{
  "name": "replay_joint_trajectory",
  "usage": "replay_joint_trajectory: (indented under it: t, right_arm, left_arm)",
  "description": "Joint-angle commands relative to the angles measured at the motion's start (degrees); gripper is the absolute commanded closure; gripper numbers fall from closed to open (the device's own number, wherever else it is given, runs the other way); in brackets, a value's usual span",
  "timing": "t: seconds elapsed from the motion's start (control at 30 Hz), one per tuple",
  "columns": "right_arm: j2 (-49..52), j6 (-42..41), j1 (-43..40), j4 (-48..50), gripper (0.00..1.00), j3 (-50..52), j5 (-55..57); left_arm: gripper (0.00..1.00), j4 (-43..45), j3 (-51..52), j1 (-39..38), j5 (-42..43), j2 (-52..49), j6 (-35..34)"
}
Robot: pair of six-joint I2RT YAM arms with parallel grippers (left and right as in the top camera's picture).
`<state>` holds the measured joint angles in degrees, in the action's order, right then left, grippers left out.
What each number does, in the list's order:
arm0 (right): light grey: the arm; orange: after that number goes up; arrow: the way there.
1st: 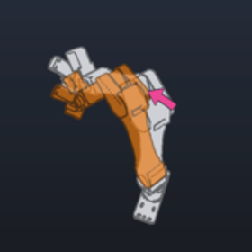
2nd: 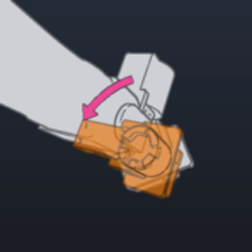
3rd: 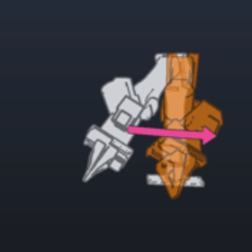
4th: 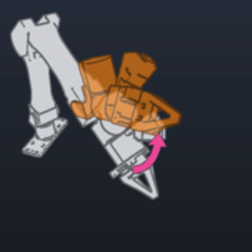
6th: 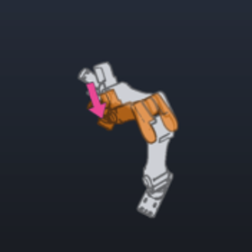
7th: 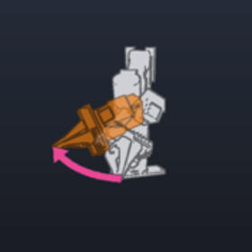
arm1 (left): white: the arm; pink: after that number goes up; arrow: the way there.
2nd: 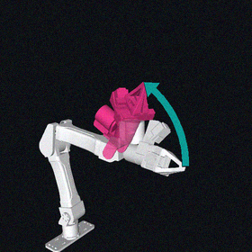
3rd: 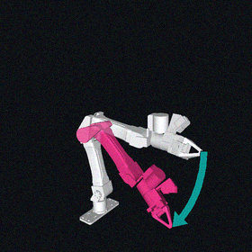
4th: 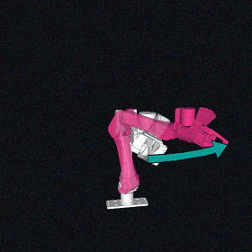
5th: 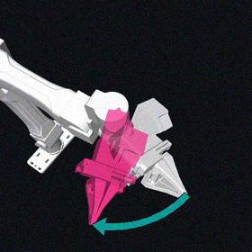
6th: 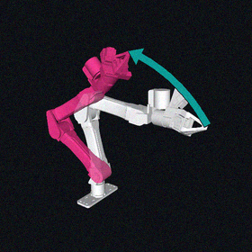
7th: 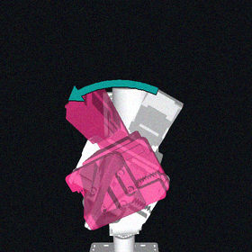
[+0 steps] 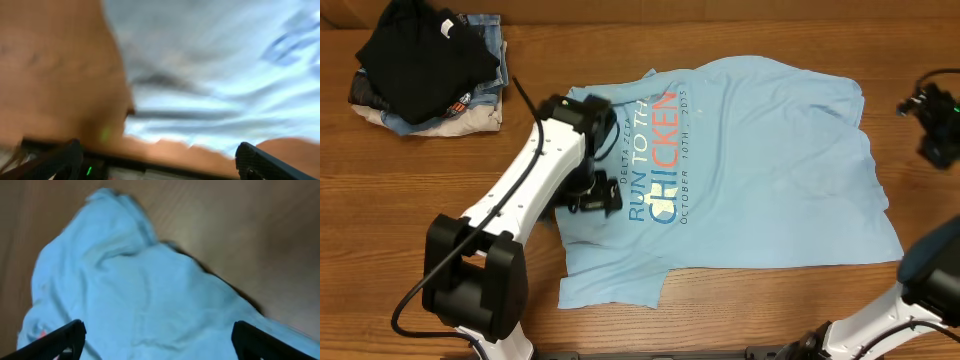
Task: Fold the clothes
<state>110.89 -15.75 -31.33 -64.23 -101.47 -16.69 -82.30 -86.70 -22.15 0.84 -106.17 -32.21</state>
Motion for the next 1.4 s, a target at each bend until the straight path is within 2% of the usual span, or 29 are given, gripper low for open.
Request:
replay_joint_trajectory:
  t: [0.0,0.03,0.13,0.2,0.23,0.27,0.3,0.33,0.37,0.4,0.5,0.53,0.83,1.07,1.37]
  right_arm:
    - [-1.16,6.47,5.09,3.76,0.25,-1.51,-0.98]
    - [-1.01,6.51,6.93,5.66,0.28,-1.51,0.79]
    - [-0.11,6.6,11.37,9.94,0.29,-1.51,6.32]
    - [1.09,6.62,13.84,11.98,0.32,-1.51,9.46]
    - [1.77,6.62,14.78,12.7,0.4,-1.51,9.94]
    - [2.67,6.6,15.63,13.27,0.51,-1.51,10.03]
    - [3.61,6.6,16.31,13.73,0.56,-1.51,10.34]
    - [5.4,5.92,17.2,14.38,0.68,-1.51,12.72]
    - [6.62,4.42,17.57,14.75,0.75,-1.51,14.49]
    - [8.37,3.52,17.77,15.39,0.81,-1.51,15.37]
    - [10.91,3.52,17.75,16.2,0.85,-1.51,15.13]
    - [11.72,3.52,17.66,16.44,0.87,-1.51,15.13]
    - [17.22,3.52,17.66,21.57,0.89,-1.51,15.23]
    - [20.24,3.5,16.46,27.96,0.89,-1.51,15.8]
    - [23.63,3.54,13.22,35.08,0.89,-1.51,16.65]
  left_arm:
    - [0.0,4.83,-2.62,-0.15,-0.28,1.09,1.38]
    - [0.0,6.99,-2.6,-0.17,0.46,1.07,1.36]
    - [0.04,12.85,-2.56,-0.17,3.26,0.83,1.38]
    - [0.17,16.55,-2.56,-0.35,5.25,0.81,1.99]
    - [0.21,18.25,-2.56,-0.39,6.05,0.79,2.47]
    - [0.29,19.85,-2.56,-0.39,6.64,0.74,2.51]
    - [0.39,21.35,-2.56,-0.37,6.67,0.68,2.49]
    - [0.48,23.37,-2.56,-0.39,6.45,0.52,2.49]
    - [0.55,24.68,-2.51,-0.37,6.43,0.52,2.47]
    - [0.69,26.38,-2.38,-0.39,6.4,0.5,2.47]
    - [0.92,28.68,-2.29,-0.37,5.73,0.28,2.45]
    - [0.94,29.4,-2.27,-0.37,5.01,0.07,2.43]
    - [0.96,33.79,-2.27,-0.37,3.04,-6.38,2.47]
    - [0.96,33.51,-2.27,-0.37,3.04,-13.27,2.45]
    - [0.96,32.76,-2.27,-0.37,0.63,-15.23,2.64]
